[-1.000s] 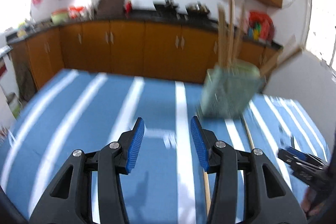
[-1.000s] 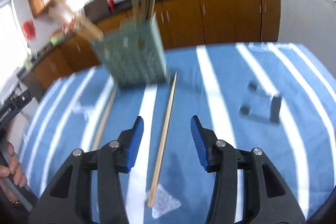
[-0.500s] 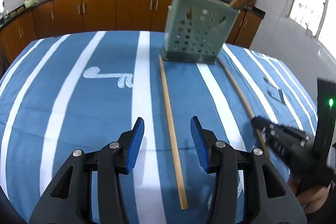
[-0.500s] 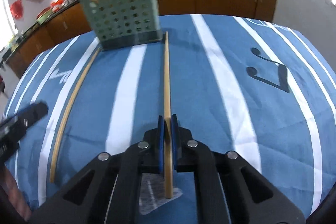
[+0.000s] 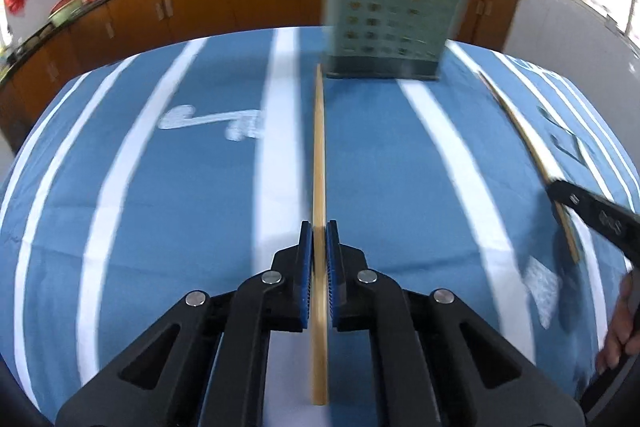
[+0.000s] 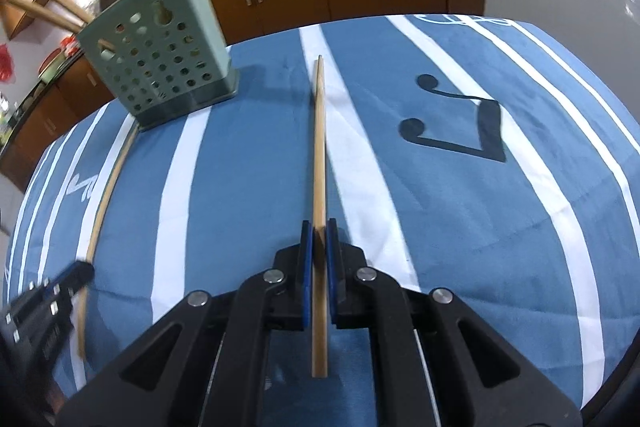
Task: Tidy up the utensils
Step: 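Close the left tool on a chopstick while the right tool closes on another, then lift both held chopsticks upright over the green holder and lower them in, then open both tools to release the chopsticks into the green holder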
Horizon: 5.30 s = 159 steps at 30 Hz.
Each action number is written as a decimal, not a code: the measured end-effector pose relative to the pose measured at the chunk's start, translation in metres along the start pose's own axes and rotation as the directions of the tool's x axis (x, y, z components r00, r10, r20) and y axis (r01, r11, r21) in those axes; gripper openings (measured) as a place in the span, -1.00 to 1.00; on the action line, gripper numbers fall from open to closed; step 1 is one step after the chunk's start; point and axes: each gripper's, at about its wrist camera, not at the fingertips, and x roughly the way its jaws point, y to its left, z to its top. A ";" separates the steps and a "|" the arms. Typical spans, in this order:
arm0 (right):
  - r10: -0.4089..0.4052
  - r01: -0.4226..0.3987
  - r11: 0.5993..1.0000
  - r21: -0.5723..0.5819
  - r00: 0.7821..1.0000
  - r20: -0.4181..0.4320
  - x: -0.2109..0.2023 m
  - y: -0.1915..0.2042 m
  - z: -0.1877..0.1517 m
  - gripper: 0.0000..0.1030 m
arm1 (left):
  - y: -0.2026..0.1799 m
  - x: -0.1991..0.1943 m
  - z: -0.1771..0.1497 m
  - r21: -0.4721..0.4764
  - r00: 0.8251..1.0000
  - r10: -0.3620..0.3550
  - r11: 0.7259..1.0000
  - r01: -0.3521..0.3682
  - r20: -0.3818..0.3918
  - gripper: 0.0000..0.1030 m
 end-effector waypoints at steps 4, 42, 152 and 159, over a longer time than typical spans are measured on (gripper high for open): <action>0.007 -0.007 0.998 -0.056 1.000 -0.005 0.003 0.010 0.002 -0.85 | 0.031 0.009 0.013 -0.062 0.999 0.046 0.997 -0.047 -0.008 -0.86; -0.043 0.049 0.990 -0.129 0.998 0.048 0.014 0.013 0.009 -0.60 | 0.048 0.017 0.021 -0.041 1.000 -0.025 0.999 0.025 0.017 -0.81; 0.274 -0.210 0.962 -0.177 0.721 0.636 -0.188 0.068 0.170 -0.85 | 0.001 -0.164 0.179 0.001 0.761 -0.141 0.983 0.181 0.634 -0.86; 0.278 -0.221 0.960 -0.169 0.753 0.596 -0.162 0.067 0.179 -0.85 | 0.000 -0.137 0.185 -0.019 0.785 -0.129 0.984 0.177 0.606 -0.86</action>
